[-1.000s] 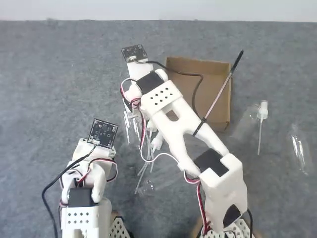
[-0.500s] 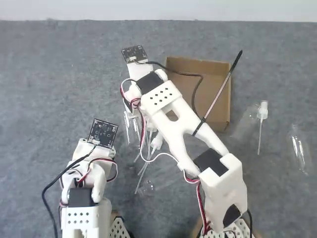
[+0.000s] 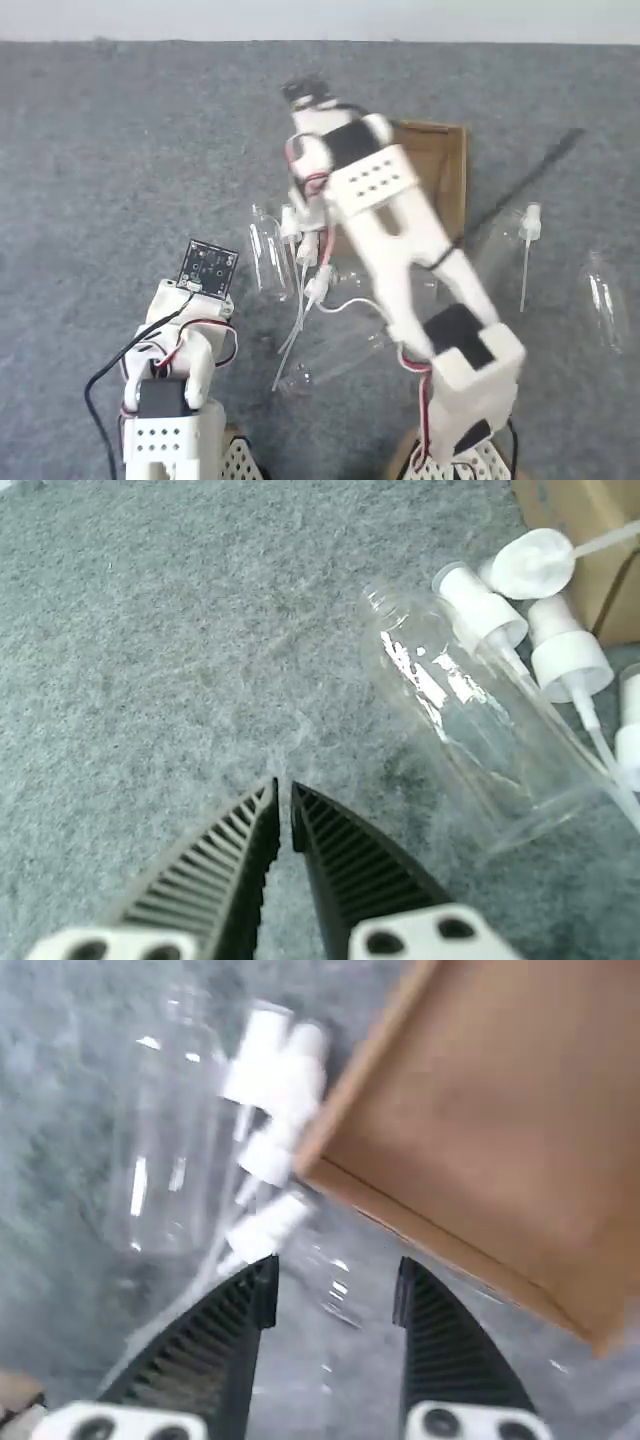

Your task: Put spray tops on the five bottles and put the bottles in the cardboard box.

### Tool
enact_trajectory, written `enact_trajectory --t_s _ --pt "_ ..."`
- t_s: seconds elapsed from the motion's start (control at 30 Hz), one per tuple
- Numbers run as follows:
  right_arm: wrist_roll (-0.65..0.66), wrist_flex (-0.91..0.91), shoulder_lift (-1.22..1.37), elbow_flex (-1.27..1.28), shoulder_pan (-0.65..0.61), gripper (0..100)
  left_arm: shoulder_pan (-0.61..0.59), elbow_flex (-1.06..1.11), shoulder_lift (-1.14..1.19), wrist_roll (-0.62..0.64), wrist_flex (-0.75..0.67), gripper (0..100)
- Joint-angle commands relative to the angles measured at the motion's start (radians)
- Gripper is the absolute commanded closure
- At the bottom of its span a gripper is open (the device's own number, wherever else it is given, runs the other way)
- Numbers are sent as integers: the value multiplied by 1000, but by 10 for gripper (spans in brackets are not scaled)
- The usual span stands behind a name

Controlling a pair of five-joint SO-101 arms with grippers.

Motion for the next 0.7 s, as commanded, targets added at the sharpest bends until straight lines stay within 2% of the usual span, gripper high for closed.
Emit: enact_trajectory --t_s 0.0,0.33,0.47,0.67 --pt "130 81 -162 -60 148 853 -2 -10 -11 11 3 988" --pt "456 76 -163 -55 704 851 0 -10 -11 11 3 988" --pt "523 68 -59 -57 805 850 3 -10 -11 11 3 988" --pt "526 -105 119 -57 866 850 3 -10 -11 11 3 988"
